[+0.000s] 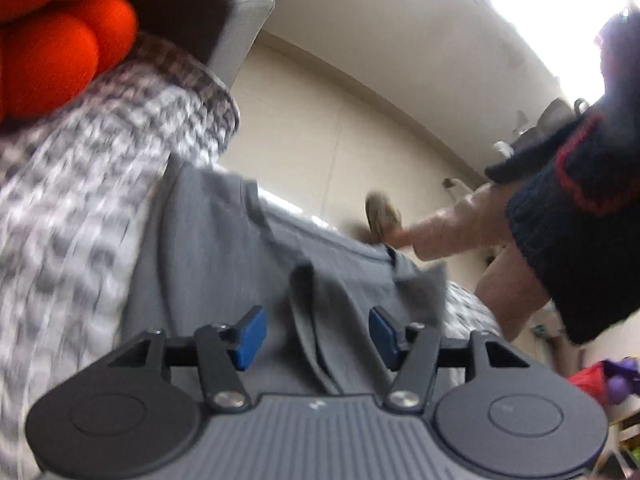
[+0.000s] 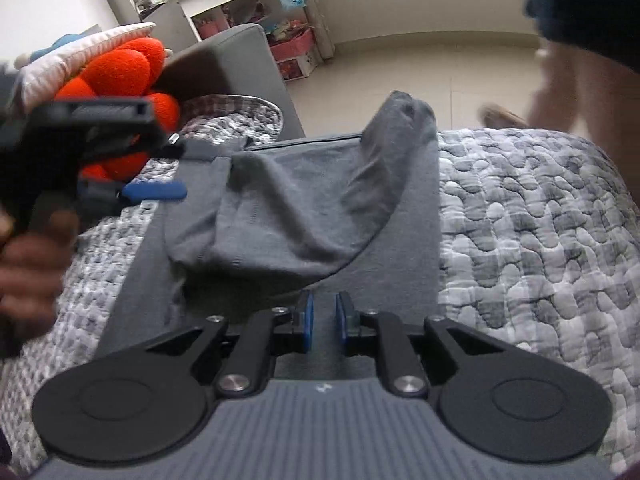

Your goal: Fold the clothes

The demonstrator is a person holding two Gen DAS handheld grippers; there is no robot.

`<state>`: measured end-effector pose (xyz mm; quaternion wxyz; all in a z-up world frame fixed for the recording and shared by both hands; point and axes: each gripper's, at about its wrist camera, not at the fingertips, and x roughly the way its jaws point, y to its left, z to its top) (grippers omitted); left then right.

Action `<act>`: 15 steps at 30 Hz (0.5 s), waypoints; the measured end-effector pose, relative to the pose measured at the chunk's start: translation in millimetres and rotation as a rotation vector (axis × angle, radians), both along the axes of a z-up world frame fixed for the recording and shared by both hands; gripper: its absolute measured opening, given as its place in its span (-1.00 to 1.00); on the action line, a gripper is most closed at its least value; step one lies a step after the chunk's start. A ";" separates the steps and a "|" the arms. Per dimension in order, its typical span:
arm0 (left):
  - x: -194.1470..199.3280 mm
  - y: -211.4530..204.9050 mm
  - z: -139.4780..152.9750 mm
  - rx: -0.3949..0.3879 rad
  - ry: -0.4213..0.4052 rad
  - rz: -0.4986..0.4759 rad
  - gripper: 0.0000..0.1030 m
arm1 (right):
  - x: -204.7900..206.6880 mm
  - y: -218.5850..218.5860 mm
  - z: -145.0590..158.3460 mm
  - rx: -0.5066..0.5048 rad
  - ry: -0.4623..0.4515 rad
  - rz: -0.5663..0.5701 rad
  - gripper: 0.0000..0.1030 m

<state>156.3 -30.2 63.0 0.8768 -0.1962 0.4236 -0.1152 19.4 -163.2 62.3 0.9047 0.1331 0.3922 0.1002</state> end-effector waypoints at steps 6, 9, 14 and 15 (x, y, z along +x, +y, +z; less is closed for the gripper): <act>28.7 -14.1 -19.9 0.027 -0.006 -0.026 -0.01 | 3.9 -10.0 0.6 0.021 -0.039 -0.053 -0.63; 27.8 -20.3 -21.9 0.034 -0.017 -0.060 -0.65 | 6.3 -8.7 -1.3 0.018 -0.035 -0.054 -0.63; 17.1 -21.7 -8.4 0.035 -0.062 -0.081 -0.89 | 8.2 -4.0 -0.1 0.003 -0.046 -0.047 -0.63; 14.8 -18.6 -3.8 0.018 -0.067 -0.070 -0.89 | 8.1 -3.8 0.1 0.003 -0.049 -0.047 -0.63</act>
